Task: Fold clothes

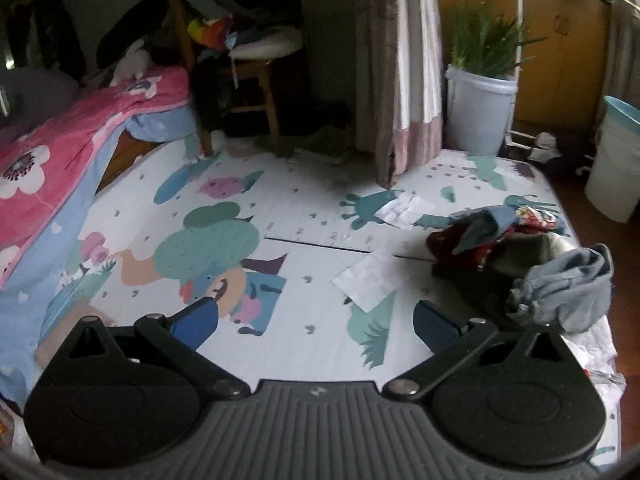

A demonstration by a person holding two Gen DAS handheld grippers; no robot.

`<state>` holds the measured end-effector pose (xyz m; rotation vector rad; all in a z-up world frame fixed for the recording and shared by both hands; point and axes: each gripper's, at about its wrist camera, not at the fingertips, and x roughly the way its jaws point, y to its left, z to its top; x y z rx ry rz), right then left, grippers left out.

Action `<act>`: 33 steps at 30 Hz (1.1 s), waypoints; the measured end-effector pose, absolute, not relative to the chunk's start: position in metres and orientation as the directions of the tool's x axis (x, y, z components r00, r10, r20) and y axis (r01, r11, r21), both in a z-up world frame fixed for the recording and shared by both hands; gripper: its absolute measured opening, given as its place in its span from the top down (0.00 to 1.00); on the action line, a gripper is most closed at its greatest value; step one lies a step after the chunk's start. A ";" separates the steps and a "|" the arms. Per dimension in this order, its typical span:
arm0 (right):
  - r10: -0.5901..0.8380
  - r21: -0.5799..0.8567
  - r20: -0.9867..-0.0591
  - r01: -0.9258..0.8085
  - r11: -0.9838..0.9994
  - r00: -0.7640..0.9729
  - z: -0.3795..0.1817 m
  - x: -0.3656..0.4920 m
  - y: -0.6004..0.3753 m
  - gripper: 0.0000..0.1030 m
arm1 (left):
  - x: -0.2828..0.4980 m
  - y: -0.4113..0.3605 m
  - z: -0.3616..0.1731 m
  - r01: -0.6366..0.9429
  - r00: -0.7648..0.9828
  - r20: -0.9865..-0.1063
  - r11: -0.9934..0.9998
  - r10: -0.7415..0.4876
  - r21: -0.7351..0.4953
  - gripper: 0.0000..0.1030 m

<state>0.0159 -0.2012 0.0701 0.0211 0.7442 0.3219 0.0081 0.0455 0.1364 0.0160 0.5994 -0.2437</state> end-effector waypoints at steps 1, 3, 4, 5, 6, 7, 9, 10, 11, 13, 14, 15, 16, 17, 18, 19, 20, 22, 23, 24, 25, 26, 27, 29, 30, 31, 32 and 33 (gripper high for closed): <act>0.295 0.146 -0.668 -0.268 0.952 0.683 0.067 0.013 -0.207 0.00 | 0.009 0.038 0.119 0.230 0.788 -0.575 0.972 -0.219 -0.054 0.02; 0.269 0.156 -0.694 -0.225 0.962 0.667 0.057 0.009 -0.215 0.00 | 0.009 0.023 0.084 0.229 0.771 -0.603 0.973 -0.205 -0.038 0.01; 0.251 0.157 -0.714 -0.200 0.967 0.654 0.049 0.009 -0.220 0.00 | 0.008 0.022 0.068 0.222 0.766 -0.606 0.973 -0.212 -0.059 0.01; 0.241 0.160 -0.730 -0.183 0.970 0.639 0.042 0.009 -0.221 0.00 | 0.007 0.022 0.052 0.214 0.763 -0.606 0.973 -0.223 -0.088 0.01; 0.234 0.158 -0.742 -0.176 0.972 0.628 0.036 0.010 -0.222 0.00 | 0.006 0.018 0.044 0.220 0.755 -0.619 0.973 -0.218 -0.075 0.01; 0.228 0.154 -0.753 -0.171 0.973 0.617 0.030 0.011 -0.223 0.00 | 0.005 0.013 0.037 0.228 0.744 -0.634 0.972 -0.209 -0.052 0.01; 0.204 0.132 -0.764 -0.161 0.978 0.612 0.020 0.011 -0.221 0.00 | 0.003 0.000 0.030 0.267 0.736 -0.645 0.964 -0.203 0.003 0.01; 0.192 0.122 -0.768 -0.155 0.980 0.611 0.016 0.011 -0.221 0.00 | 0.003 -0.005 0.029 0.278 0.750 -0.635 0.959 -0.186 0.048 0.01; 0.188 0.122 -0.768 -0.149 0.981 0.612 0.014 0.010 -0.220 0.00 | 0.006 -0.007 0.026 0.268 0.753 -0.637 0.961 -0.165 0.067 0.01; 0.174 0.115 -0.765 -0.134 0.984 0.620 0.012 0.009 -0.219 0.00 | 0.014 -0.001 0.016 0.235 0.714 -0.682 0.972 -0.162 0.014 0.01; 0.164 0.106 -0.764 -0.130 0.986 0.624 0.011 0.009 -0.217 0.00 | 0.018 0.005 0.011 0.208 0.688 -0.707 0.978 -0.165 -0.026 0.01; 0.160 0.104 -0.764 -0.125 0.987 0.625 0.009 0.009 -0.216 0.00 | 0.021 0.008 0.006 0.184 0.672 -0.723 0.982 -0.160 -0.046 0.01; 0.156 0.104 -0.765 -0.120 0.987 0.625 0.008 0.009 -0.215 0.00 | 0.021 0.010 0.002 0.165 0.665 -0.734 0.986 -0.139 -0.037 0.01; 0.153 0.104 -0.767 -0.115 0.988 0.623 0.006 0.009 -0.214 0.00 | 0.022 0.011 -0.002 0.146 0.659 -0.744 0.989 -0.113 -0.022 0.01; 0.154 0.106 -0.772 -0.115 0.988 0.616 0.004 0.010 -0.213 0.00 | 0.023 0.011 -0.005 0.127 0.652 -0.753 0.992 -0.088 -0.006 0.01; 0.155 0.105 -0.778 -0.117 0.987 0.608 0.002 0.011 -0.211 0.00 | 0.019 0.009 -0.008 0.120 0.648 -0.758 0.993 -0.067 0.015 0.01; 0.154 0.103 -0.782 -0.119 0.988 0.604 0.001 0.010 -0.208 0.00 | 0.014 0.007 -0.007 0.119 0.650 -0.758 0.992 -0.056 0.029 0.01; 0.157 0.101 -0.787 -0.126 0.987 0.597 0.000 0.009 -0.203 0.00 | 0.005 0.005 -0.005 0.120 0.659 -0.751 0.992 -0.049 0.041 0.01; 0.160 0.103 -0.787 -0.129 0.986 0.596 0.000 0.009 -0.201 0.00 | 0.002 0.008 -0.004 0.115 0.667 -0.744 0.993 -0.048 0.039 0.01; 0.164 0.104 -0.787 -0.134 0.986 0.595 0.001 0.008 -0.199 0.00 | -0.001 0.010 -0.003 0.109 0.675 -0.737 0.993 -0.045 0.039 0.01; 0.168 0.105 -0.786 -0.138 0.985 0.595 0.002 0.008 -0.197 0.00 | -0.003 0.012 0.000 0.102 0.683 -0.730 0.994 -0.040 0.041 0.01; 0.168 0.104 -0.786 -0.141 0.985 0.595 0.002 0.008 -0.195 0.00 | -0.003 0.015 -0.001 0.094 0.687 -0.726 0.995 -0.035 0.041 0.01; 0.168 0.101 -0.785 -0.143 0.984 0.596 0.003 0.007 -0.193 0.00 | -0.003 0.017 -0.002 0.085 0.691 -0.722 0.996 -0.030 0.040 0.01; 0.168 0.100 -0.786 -0.147 0.984 0.595 0.004 0.007 -0.189 0.00 | -0.004 0.023 0.001 0.074 0.696 -0.717 0.997 -0.034 0.024 0.01; 0.170 0.102 -0.787 -0.147 0.984 0.593 0.004 0.007 -0.188 0.00 | -0.004 0.025 0.002 0.066 0.698 -0.716 0.998 -0.032 0.020 0.01; 0.172 0.103 -0.788 -0.149 0.983 0.591 0.004 0.008 -0.187 0.00 | -0.005 0.027 0.003 0.059 0.703 -0.710 0.998 -0.031 0.015 0.01; 0.174 0.103 -0.788 -0.152 0.983 0.590 0.004 0.008 -0.185 0.00 | -0.006 0.027 0.004 0.061 0.708 -0.706 0.998 -0.032 0.016 0.01; 0.177 0.103 -0.788 -0.156 0.982 0.590 0.005 0.008 -0.183 0.00 | -0.007 0.027 0.004 0.064 0.711 -0.702 0.998 -0.033 0.019 0.01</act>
